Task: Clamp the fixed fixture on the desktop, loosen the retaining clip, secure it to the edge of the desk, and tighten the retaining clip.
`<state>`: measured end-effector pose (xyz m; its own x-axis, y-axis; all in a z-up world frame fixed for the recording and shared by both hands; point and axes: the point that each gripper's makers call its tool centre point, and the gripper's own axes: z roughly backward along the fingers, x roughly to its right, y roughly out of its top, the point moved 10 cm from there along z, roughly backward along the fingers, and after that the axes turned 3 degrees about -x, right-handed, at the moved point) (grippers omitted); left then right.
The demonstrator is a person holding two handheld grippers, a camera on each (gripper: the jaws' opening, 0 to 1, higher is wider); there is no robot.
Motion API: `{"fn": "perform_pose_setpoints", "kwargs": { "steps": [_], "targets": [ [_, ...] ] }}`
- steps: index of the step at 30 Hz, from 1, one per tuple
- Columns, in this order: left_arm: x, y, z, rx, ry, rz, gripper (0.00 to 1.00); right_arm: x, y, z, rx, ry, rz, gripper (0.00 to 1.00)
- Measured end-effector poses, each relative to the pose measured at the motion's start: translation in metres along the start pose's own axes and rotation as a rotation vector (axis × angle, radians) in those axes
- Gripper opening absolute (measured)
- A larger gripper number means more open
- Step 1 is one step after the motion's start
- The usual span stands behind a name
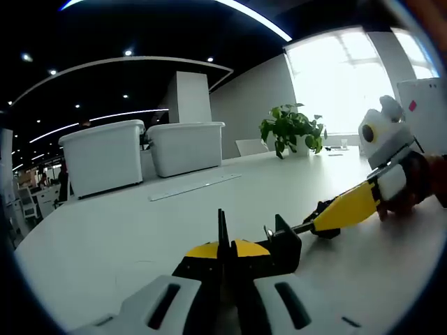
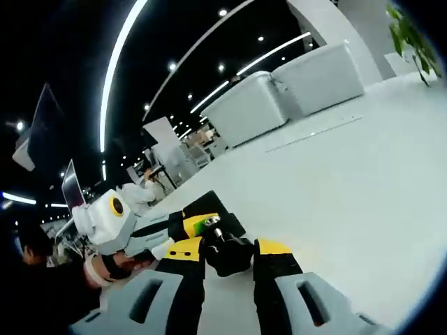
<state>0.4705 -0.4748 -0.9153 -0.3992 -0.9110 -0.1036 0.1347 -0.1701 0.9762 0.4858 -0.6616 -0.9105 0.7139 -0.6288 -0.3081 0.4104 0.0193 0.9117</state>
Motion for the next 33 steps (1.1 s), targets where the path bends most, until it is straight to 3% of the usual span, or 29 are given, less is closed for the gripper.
{"fn": "perform_pose_setpoints", "kwargs": {
  "steps": [3, 5, 7, 14, 18, 19, 23, 27, 28, 31, 32, 33],
  "targets": [
    [0.000, 0.000, 0.000, 0.000, 0.002, 0.000, 0.05, -0.006, -0.003, -0.001, 0.055, -0.026, 0.230, 0.25],
    [0.000, 0.000, 0.000, 0.000, 0.002, 0.000, 0.05, -0.009, -0.004, 0.000, 0.060, -0.041, 0.287, 0.25],
    [0.000, 0.000, 0.000, -0.001, 0.004, 0.000, 0.05, -0.011, -0.004, -0.001, 0.080, -0.048, 0.420, 0.25],
    [-0.001, -0.001, 0.001, -0.002, 0.007, 0.004, 0.05, -0.009, 0.001, -0.006, 0.099, -0.081, 0.662, 0.25],
    [-0.002, -0.001, 0.000, -0.003, 0.011, 0.006, 0.05, -0.022, -0.003, -0.008, 0.123, -0.149, 0.955, 0.25],
    [-0.004, -0.001, -0.001, -0.003, 0.012, 0.005, 0.05, -0.026, -0.005, -0.004, 0.136, -0.152, 0.967, 0.25],
    [-0.007, -0.001, -0.005, -0.004, 0.013, 0.002, 0.05, -0.019, -0.003, -0.005, 0.115, -0.150, 0.917, 0.26],
    [-0.006, -0.001, -0.004, -0.005, 0.011, 0.006, 0.05, -0.018, -0.002, 0.002, 0.087, -0.056, 0.604, 0.29],
    [-0.007, 0.000, -0.005, -0.005, 0.011, 0.006, 0.05, -0.016, -0.003, 0.004, 0.062, -0.018, 0.485, 0.34],
    [-0.008, 0.000, -0.007, -0.005, 0.010, 0.001, 0.05, -0.004, -0.006, 0.001, -0.031, 0.026, 0.276, 0.63],
    [-0.008, 0.000, -0.007, -0.005, 0.010, 0.001, 0.05, 0.000, -0.004, -0.001, -0.044, 0.018, 0.192, 0.65],
    [-0.008, 0.000, -0.007, -0.004, 0.009, 0.001, 0.05, -0.003, -0.006, 0.005, -0.032, 0.013, 0.134, 0.58]
  ]
}}
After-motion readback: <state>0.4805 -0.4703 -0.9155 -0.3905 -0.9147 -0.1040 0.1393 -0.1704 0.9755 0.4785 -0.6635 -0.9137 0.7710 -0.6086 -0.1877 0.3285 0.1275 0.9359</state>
